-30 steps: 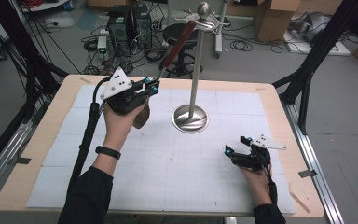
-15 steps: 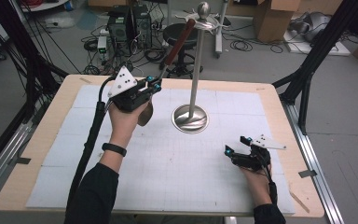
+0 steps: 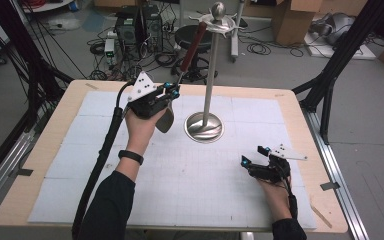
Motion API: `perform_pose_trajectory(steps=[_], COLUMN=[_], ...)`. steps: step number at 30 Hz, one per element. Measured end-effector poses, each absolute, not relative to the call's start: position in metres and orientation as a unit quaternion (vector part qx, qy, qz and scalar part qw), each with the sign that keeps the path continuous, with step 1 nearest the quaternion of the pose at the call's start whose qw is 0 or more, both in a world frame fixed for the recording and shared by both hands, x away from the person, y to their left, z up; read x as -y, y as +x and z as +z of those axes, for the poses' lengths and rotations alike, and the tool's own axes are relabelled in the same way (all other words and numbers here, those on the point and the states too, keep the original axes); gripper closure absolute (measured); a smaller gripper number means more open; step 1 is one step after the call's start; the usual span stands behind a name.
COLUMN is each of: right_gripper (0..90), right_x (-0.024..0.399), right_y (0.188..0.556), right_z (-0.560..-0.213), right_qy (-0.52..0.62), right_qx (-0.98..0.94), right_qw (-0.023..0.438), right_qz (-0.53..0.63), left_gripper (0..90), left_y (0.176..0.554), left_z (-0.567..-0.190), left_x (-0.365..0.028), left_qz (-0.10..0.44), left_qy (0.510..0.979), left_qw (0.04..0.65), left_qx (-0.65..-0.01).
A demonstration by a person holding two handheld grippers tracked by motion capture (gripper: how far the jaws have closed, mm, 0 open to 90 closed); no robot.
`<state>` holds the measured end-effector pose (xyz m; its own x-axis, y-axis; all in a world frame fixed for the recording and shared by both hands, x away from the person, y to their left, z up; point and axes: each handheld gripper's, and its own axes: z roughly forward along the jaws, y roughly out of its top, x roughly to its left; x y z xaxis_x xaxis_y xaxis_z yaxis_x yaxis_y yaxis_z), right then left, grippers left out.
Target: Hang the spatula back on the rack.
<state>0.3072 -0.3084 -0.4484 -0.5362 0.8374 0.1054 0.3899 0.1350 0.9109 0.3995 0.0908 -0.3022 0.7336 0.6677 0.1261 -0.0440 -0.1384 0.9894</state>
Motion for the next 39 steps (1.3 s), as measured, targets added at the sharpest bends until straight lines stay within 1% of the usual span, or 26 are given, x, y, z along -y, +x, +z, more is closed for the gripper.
perform_pose_trajectory(steps=[7, 12, 13, 14, 17, 20, 21, 22, 23, 24, 25, 28, 32, 35, 39], right_gripper=[19.2, 19.2, 19.2, 19.2, 19.2, 19.2, 19.2, 19.2, 19.2, 19.2, 19.2, 19.2, 19.2, 19.2, 19.2], right_x=[0.308, 0.308, 0.308, 0.308, 0.308, 0.308, 0.308, 0.308, 0.308, 0.308, 0.308, 0.308, 0.308, 0.308, 0.307], right_y=[0.307, 0.307, 0.307, 0.307, 0.307, 0.307, 0.307, 0.307, 0.307, 0.307, 0.307, 0.307, 0.307, 0.307, 0.307], right_z=[-0.448, -0.448, -0.448, -0.448, -0.448, -0.448, -0.448, -0.448, -0.448, -0.448, -0.448, -0.448, -0.448, -0.448, -0.448], right_qy=[0.426, 0.427, 0.426, 0.425, 0.426, 0.426, 0.424, 0.425, 0.425, 0.424, 0.425, 0.425, 0.425, 0.426, 0.425], right_qx=[-0.719, -0.718, -0.718, -0.719, -0.719, -0.719, -0.720, -0.720, -0.720, -0.720, -0.720, -0.719, -0.721, -0.719, -0.721], right_qw=[0.223, 0.224, 0.224, 0.225, 0.224, 0.225, 0.225, 0.225, 0.226, 0.226, 0.226, 0.225, 0.227, 0.228, 0.230], right_qz=[0.502, 0.502, 0.502, 0.502, 0.501, 0.501, 0.501, 0.500, 0.500, 0.500, 0.500, 0.501, 0.498, 0.499, 0.497], left_gripper=[83.6, 81.9, 77.6, 71.4, 61.4, 46.4, 46.4, 39.2, 35.0, 32.6, 32.0, 26.5, 24.2, 24.1, 23.0], left_y=[0.404, 0.404, 0.404, 0.403, 0.400, 0.399, 0.395, 0.392, 0.388, 0.385, 0.382, 0.371, 0.356, 0.344, 0.330], left_z=[-0.305, -0.305, -0.304, -0.303, -0.300, -0.298, -0.297, -0.297, -0.297, -0.297, -0.297, -0.299, -0.305, -0.309, -0.319], left_x=[-0.086, -0.083, -0.083, -0.083, -0.086, -0.091, -0.095, -0.098, -0.101, -0.106, -0.110, -0.129, -0.157, -0.181, -0.211], left_qz=[0.286, 0.279, 0.278, 0.275, 0.270, 0.257, 0.254, 0.255, 0.257, 0.253, 0.246, 0.239, 0.243, 0.247, 0.254], left_qy=[0.708, 0.711, 0.709, 0.707, 0.708, 0.714, 0.722, 0.728, 0.730, 0.733, 0.735, 0.740, 0.742, 0.739, 0.750], left_qw=[0.606, 0.610, 0.612, 0.615, 0.615, 0.611, 0.603, 0.597, 0.594, 0.592, 0.593, 0.588, 0.581, 0.580, 0.560], left_qx=[-0.222, -0.211, -0.213, -0.214, -0.218, -0.225, -0.225, -0.222, -0.220, -0.218, -0.219, -0.224, -0.230, -0.236, -0.244])
